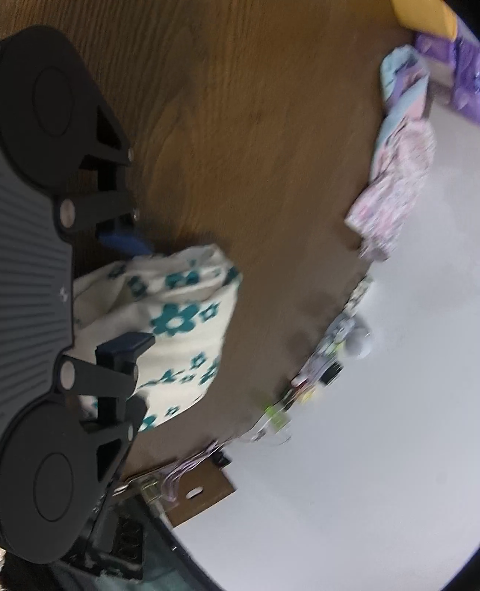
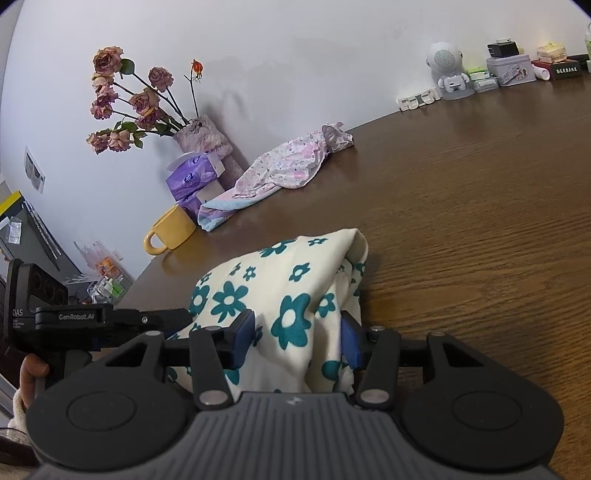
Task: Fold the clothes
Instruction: 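Lift the bundle with both grippers holding its ends, then carry the bundle with both grippers toward the wall beside the pink garment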
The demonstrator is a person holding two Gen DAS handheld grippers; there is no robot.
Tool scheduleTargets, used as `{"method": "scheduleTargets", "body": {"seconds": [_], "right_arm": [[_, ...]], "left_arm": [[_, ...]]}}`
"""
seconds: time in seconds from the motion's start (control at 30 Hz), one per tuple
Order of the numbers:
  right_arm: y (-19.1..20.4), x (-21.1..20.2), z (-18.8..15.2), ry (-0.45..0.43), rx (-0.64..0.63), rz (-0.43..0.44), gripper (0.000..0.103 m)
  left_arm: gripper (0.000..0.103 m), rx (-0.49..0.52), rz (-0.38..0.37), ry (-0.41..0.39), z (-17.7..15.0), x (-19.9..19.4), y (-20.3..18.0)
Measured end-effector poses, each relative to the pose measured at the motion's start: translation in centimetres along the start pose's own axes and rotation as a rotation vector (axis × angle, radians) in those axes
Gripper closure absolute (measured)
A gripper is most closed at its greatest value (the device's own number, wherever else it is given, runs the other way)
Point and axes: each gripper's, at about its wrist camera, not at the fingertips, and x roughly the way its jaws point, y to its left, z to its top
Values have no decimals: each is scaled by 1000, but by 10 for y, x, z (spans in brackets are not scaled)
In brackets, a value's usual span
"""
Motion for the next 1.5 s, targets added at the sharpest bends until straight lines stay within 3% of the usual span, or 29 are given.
{"method": "scheduleTargets", "body": {"seconds": [0.27,0.37,0.4,0.47,0.5,0.53,0.57,0.63,0.7,0.97,1.27,1.5], "right_arm": [[-3,10,-3,16,27,7,56],[-1,9,-2,15,20,5,56],[-1,8,-2,15,17,4,55],[3,2,-1,-1,-5,-14,41],[5,-2,-1,-12,-19,-28,34],[8,-6,0,-25,-38,-47,21],[11,-10,0,-38,-58,-64,10],[16,-15,0,-52,-84,-81,0],[18,-15,1,-51,-93,-89,0],[21,-4,-3,-4,-96,-103,0],[16,0,-4,9,-84,-102,0],[-11,10,11,36,26,-37,0]], "left_arm": [[73,-43,-58,35,-2,13,3],[63,-53,-32,19,-2,8,4],[53,-46,-8,5,-2,5,3],[44,-15,49,-45,-2,-5,-1],[32,-1,75,-69,-2,-10,-4],[17,8,99,-89,-3,-16,-6],[14,17,121,-109,-4,-21,-8],[7,47,159,-143,-6,-28,-16],[4,92,187,-150,-9,-29,-26],[4,188,252,-142,-22,-20,-52],[4,152,185,-110,-15,-14,-40],[4,46,124,-41,3,3,-25]]}}
